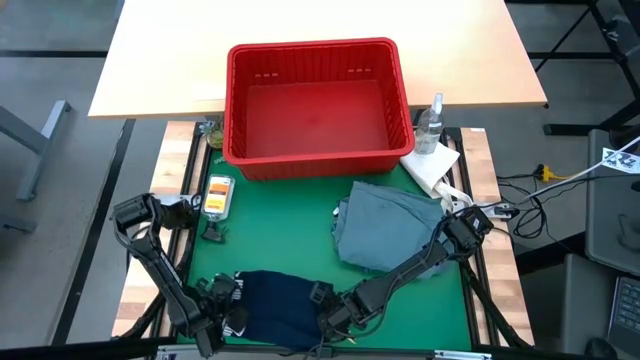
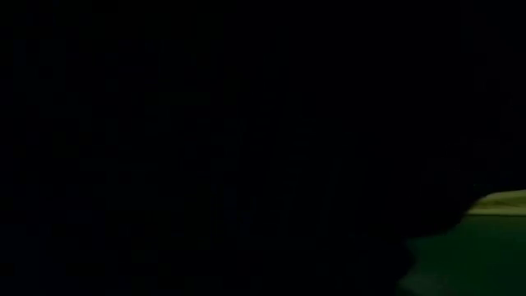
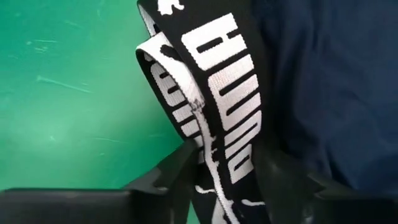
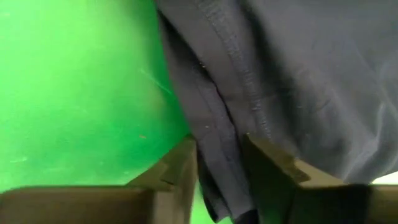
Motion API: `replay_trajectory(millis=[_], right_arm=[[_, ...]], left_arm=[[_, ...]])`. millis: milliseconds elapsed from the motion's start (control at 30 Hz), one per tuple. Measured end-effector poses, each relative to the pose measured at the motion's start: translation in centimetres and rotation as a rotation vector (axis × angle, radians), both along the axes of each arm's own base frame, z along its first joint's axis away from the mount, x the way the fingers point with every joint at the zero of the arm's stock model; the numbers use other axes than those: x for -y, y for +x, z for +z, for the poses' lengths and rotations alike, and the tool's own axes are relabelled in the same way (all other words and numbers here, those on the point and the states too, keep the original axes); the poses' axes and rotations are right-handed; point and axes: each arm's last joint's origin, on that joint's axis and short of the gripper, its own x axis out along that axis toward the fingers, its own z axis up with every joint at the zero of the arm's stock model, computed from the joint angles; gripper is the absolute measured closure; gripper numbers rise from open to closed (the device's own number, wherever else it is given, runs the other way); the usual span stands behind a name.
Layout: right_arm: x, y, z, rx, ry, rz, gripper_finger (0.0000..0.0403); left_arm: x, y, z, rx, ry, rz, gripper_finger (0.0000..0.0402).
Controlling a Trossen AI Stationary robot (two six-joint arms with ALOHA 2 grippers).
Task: Fold Laundry from Bin
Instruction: Stack the dark blue underwear shorts on top of the blue pants
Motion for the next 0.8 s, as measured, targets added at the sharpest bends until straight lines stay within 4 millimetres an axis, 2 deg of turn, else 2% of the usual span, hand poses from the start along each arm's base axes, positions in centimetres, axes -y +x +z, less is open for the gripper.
replay_trajectory(millis=[200, 267, 400, 633, 800], right_arm=[[0.0, 0.0, -0.1, -0.004, 0.003, 0.002, 0.0371], [-0.1, 0.1, -0.1, 0.005, 0.007, -0.001, 0.0393], [-0.1, 0.2, -0.1, 0.02, 0.025, -0.037, 0.0378], [-0.1, 0.3, 0.1, 0.025, 0.031, -0.048, 0.0397], [-0.4, 0.9, 1.2, 0.054, 0.042, -0.061, 0.0392]], left_arm=[[0.2, 0.2, -0.1, 0.047, -0.001, -0.003, 0.0319], [0.2, 0.3, -0.1, 0.056, -0.001, -0.007, 0.0349], [0.2, 0.3, 0.1, 0.057, 0.007, -0.048, 0.0389], [-0.3, 0.2, 1.4, 0.081, 0.012, -0.097, 0.0386], [-0.9, 0.1, 3.1, 0.112, 0.025, -0.133, 0.039]])
